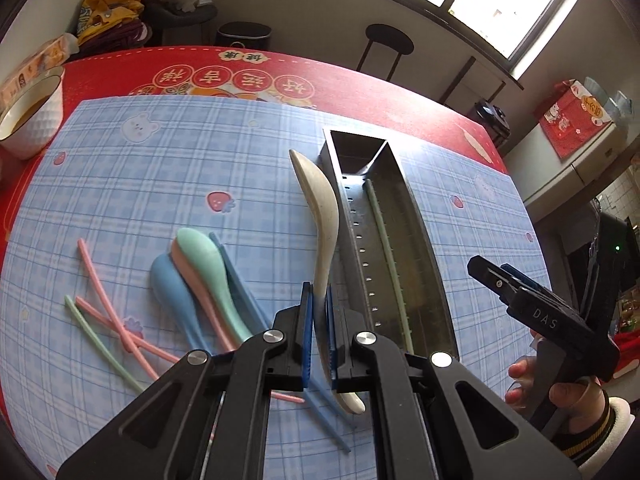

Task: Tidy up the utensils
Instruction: 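Lower the white spoon into the steel tray and open the left gripper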

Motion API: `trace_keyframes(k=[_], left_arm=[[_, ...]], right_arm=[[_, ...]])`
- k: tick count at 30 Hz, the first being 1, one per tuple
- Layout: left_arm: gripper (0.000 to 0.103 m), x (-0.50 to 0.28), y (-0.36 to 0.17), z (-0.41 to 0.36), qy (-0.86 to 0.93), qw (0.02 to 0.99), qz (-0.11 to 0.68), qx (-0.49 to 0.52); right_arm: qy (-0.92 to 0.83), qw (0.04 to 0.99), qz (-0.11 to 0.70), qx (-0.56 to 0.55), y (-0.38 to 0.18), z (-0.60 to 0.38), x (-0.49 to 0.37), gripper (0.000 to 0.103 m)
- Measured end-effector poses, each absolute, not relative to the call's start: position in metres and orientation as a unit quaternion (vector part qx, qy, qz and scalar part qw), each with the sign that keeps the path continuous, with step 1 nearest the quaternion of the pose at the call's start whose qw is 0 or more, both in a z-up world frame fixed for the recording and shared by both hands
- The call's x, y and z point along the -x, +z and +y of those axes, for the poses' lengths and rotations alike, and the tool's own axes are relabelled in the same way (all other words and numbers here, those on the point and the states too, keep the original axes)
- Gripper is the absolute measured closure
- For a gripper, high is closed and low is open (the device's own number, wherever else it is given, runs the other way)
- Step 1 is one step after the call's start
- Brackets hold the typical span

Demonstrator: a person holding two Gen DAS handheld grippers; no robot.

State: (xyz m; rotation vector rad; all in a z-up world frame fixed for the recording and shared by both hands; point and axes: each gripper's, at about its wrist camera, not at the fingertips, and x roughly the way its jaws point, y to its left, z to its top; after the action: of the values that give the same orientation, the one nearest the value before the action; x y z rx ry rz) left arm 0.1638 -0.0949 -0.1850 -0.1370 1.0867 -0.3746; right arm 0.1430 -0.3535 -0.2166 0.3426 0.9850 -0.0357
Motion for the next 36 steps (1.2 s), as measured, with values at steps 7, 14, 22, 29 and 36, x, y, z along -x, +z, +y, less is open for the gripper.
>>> trace_keyframes(k=[7,14,22,29,36], left_arm=[[0.097,-0.199,-0.197,-0.139,-0.191,0.826,0.528,0.054],[0.097,-0.234,-0.212,-0.173,-0.192,0.816,0.544,0.013],[0.097,-0.266,-0.224,-0.197,-0.182,0.807,0.561,-0.028],[0.097,-0.281,-0.24,-0.219,-0.193,0.789,0.578,-0.078],[0.096,-0.29,-0.251,-0.229,-0.208,0.777,0.589,-0.076]], right_arm=[[-0.019,0.865,0.471,-0.172,-0.216,-0.37,-0.149,0.015],[-0.025,0.859,0.481,-0.172,-0.222,-0.382,-0.164,0.015],[-0.043,0.861,0.473,-0.184,-0.218,-0.4,-0.169,0.015],[-0.055,0.858,0.473,-0.193,-0.22,-0.411,-0.165,0.015],[-0.069,0.855,0.474,-0.2,-0.222,-0.419,-0.158,0.015]])
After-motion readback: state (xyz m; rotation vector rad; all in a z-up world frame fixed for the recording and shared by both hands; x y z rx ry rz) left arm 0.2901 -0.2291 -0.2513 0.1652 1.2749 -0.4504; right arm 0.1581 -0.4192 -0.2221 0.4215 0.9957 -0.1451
